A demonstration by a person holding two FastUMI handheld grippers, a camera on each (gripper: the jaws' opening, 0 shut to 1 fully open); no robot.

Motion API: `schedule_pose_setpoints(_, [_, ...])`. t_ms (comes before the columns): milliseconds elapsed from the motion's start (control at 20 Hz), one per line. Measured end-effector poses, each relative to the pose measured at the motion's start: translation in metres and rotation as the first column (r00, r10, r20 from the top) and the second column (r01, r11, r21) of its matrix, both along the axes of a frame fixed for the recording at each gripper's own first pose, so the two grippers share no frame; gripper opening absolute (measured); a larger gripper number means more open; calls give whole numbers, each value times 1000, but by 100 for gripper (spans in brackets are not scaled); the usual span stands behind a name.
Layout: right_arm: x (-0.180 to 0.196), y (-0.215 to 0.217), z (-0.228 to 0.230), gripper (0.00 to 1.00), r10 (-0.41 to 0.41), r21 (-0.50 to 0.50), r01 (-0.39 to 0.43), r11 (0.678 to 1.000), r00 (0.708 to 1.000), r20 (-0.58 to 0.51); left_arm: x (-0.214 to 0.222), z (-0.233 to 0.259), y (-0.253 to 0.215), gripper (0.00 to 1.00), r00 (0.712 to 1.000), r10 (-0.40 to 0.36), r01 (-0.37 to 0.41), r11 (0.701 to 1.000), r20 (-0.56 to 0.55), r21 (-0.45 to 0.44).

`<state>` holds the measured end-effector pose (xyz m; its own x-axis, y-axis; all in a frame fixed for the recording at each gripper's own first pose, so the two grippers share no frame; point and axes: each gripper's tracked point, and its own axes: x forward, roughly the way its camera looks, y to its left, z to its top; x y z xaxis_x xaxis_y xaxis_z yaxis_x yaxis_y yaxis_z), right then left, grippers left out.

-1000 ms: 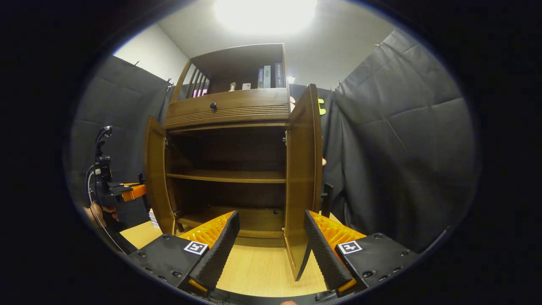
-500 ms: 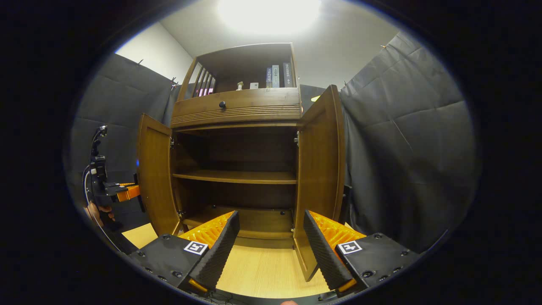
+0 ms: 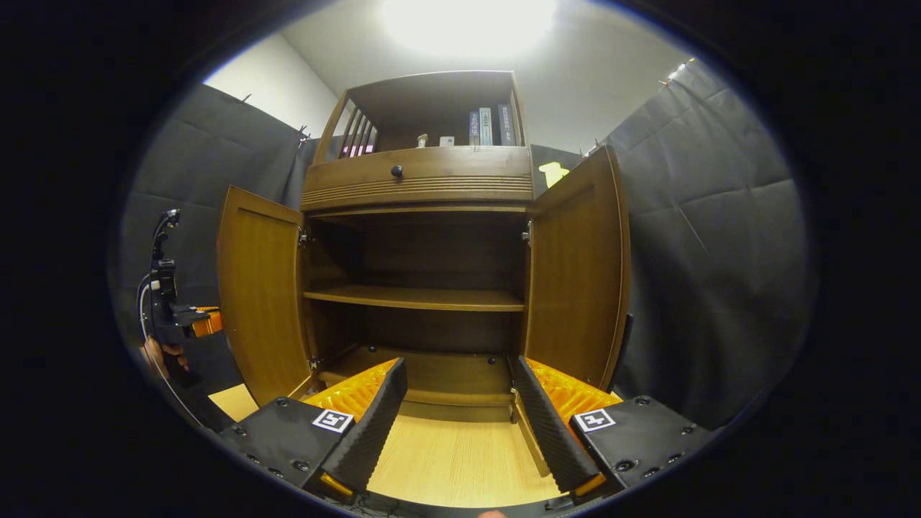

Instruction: Open the right door of the double-door shoe cabinet with the right hand, and open the left door with the left hand.

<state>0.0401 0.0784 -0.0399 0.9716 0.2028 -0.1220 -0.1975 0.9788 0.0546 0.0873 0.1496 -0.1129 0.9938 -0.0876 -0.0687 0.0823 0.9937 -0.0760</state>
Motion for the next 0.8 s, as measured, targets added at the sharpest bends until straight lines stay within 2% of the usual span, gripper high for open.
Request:
schedule_pose_setpoints(350, [-7, 6, -1, 95, -45, -4, 45, 999, 999, 7, -9, -12, 35, 18, 1000, 17, -17, 1000, -5, 20])
schedule_pose_setpoints(450, [-10, 5, 3, 92, -45, 5, 45, 999, 999, 13, -14, -11, 46, 18, 999, 42, -42, 999, -8, 23])
schedule_pose_setpoints(500, [-11, 4, 6, 95, -41, 11, 41, 999, 999, 19, -18, -7, 52, 18, 998, 61, -61, 998, -3, 23])
schedule_pose_setpoints(650, [-15, -4, 15, 95, -36, 16, 36, 999, 998, 44, -37, 3, 67, 18, 994, 112, -112, 994, 8, 16])
schedule_pose_setpoints(700, [-18, -6, 18, 92, -29, 18, 29, 999, 998, 49, -46, 8, 67, 18, 993, 114, -114, 993, 10, 5])
schedule_pose_setpoints(800, [-24, -14, 25, 95, -30, 23, 29, 999, 997, 65, -63, 20, 62, 18, 994, 111, -111, 994, 19, 2])
